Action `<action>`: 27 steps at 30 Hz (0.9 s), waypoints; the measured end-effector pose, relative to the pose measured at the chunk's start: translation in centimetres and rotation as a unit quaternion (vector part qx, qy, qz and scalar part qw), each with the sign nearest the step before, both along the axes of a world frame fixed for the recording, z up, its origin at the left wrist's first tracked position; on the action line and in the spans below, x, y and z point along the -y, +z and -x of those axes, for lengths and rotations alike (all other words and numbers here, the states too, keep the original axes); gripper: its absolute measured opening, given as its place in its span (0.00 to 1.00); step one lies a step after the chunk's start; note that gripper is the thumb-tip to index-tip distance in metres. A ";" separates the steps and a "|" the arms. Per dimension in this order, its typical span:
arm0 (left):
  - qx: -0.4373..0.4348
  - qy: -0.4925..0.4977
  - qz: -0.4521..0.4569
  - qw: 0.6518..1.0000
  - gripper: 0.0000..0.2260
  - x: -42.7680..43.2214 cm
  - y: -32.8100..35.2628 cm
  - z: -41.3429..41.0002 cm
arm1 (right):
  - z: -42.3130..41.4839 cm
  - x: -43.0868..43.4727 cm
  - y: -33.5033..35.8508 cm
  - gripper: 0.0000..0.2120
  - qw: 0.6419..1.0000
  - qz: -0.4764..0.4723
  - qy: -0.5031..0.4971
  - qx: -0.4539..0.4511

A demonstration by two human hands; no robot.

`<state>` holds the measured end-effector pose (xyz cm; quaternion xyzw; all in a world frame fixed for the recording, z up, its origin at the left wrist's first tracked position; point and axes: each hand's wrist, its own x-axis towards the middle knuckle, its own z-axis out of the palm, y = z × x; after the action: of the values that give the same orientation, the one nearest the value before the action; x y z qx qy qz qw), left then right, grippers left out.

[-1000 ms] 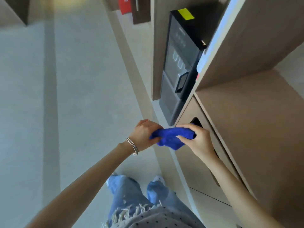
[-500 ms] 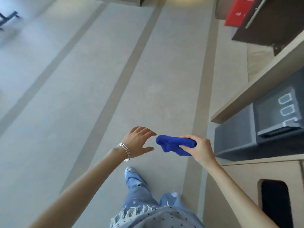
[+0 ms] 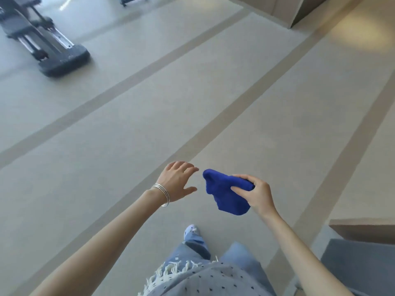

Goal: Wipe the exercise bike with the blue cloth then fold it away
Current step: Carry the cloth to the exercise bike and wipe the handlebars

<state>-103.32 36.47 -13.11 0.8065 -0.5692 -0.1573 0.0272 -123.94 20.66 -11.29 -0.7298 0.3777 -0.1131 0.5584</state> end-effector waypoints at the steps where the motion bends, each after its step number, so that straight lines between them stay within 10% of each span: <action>1: -0.003 0.021 -0.001 1.000 0.27 -0.7 -0.1 -0.9 | -1.4 0.1 -0.1 0.14 1.000 -0.010 0.008 0.003; 27: 0.026 0.228 0.012 0.973 0.26 12.8 1.4 -24.2 | -33.1 19.2 1.3 0.16 0.979 0.030 0.200 0.033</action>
<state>-79.14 23.71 -11.72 0.9184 -0.3729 -0.1193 0.0571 -90.88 1.49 -9.96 -0.8030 0.2013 -0.0346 0.5599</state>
